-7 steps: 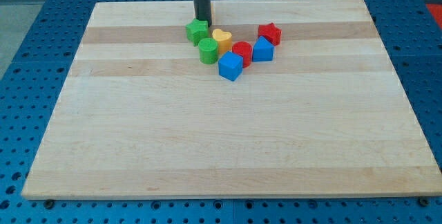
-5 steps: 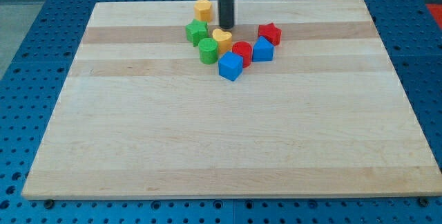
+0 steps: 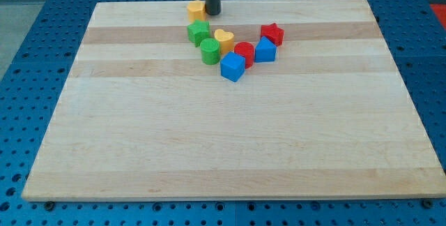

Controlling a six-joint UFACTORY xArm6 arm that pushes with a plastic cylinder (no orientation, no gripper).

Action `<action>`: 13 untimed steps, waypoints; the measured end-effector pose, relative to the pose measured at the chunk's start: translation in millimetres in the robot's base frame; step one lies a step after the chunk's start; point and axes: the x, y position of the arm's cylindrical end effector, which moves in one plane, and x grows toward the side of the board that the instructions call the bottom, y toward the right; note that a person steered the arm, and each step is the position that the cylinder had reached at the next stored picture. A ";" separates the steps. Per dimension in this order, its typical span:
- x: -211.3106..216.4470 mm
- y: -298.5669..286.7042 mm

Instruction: Push the yellow hexagon to the top left of the board

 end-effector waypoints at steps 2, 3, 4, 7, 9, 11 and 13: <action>16.0 -47.8; 24.9 -71.5; 33.1 -95.3; 47.0 -138.6; 55.4 -139.9; 158.9 -115.8; 179.6 -37.8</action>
